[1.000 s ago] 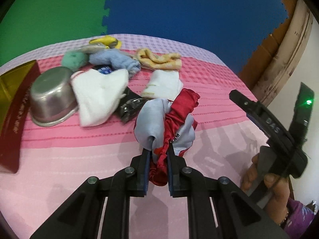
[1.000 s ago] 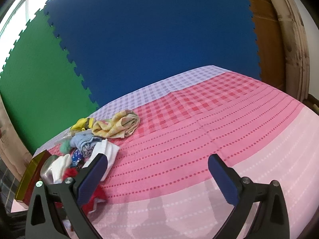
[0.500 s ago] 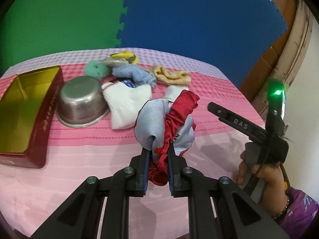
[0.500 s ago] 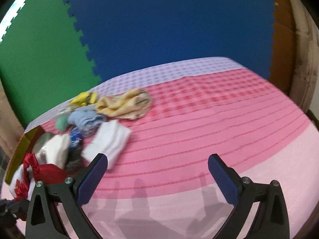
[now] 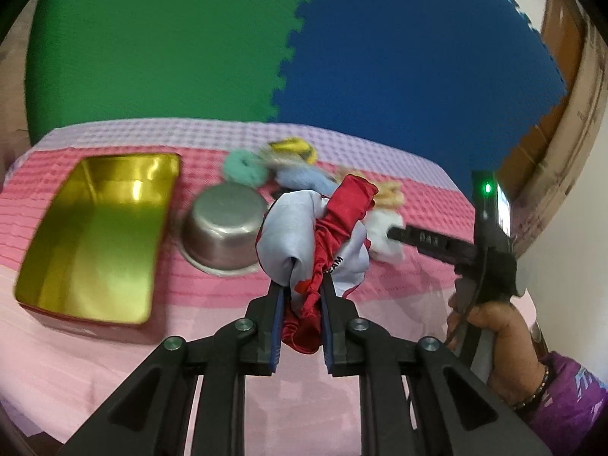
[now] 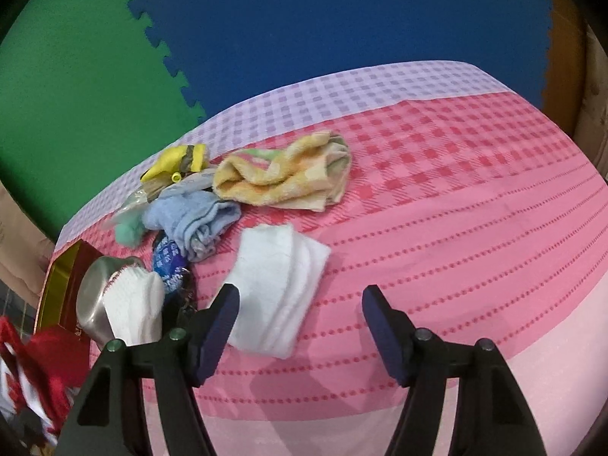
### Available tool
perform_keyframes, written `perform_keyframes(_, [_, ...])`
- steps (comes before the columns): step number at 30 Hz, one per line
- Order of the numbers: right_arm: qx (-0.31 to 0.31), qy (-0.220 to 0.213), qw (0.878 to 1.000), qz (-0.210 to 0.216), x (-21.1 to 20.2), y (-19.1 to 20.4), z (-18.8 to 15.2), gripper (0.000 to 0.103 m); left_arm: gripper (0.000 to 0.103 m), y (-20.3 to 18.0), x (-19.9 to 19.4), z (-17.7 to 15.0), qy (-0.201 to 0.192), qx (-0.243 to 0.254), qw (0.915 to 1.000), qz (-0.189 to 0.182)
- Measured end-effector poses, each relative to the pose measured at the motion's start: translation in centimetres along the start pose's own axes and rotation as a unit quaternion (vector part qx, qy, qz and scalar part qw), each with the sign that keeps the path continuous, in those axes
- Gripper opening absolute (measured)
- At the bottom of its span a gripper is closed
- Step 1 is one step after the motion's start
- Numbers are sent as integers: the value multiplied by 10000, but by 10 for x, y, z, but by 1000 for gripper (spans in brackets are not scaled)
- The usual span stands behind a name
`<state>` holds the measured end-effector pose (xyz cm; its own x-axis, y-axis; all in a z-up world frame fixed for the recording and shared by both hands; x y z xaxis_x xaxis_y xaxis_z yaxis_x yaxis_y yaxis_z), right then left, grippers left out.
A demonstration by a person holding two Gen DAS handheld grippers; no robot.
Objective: Organize soft objects
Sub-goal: 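Lower the cloth into the tin tray and open the left tool while the right tool grasps the white towel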
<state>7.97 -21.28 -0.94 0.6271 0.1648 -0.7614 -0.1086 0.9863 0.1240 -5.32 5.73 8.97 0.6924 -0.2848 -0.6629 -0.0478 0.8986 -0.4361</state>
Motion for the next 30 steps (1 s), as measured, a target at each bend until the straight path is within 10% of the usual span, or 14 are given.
perform_keyframes(6, [-5, 401, 9992, -2, 22, 8, 1, 69, 15, 36, -15, 39, -246, -173, 9988, 378])
perform_keyframes(9, [-208, 398, 9989, 114, 24, 14, 2, 36, 16, 59, -10, 56, -282, -184, 9969, 708])
perform_keyframes(23, [-432, 304, 9981, 311, 17, 13, 3, 19, 20, 156, 61, 105, -53, -473, 9822, 1815])
perform_keyframes(30, [-358, 272, 9984, 341, 12, 8, 4, 17, 69, 170, 49, 114, -473, -721, 9726, 2161])
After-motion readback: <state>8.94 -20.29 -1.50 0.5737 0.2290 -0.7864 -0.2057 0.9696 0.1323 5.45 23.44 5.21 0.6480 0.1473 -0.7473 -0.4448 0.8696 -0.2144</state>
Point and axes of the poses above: each gripper's, at about its wrist camera, not at the fingertips, and x roughly the way its jaws point, y to its left, z to its top, the point moved 2 cm from there along x, roughly the way its jaws point, and after that the axes turned 15 degrees about -x, right-handed, at the moved point
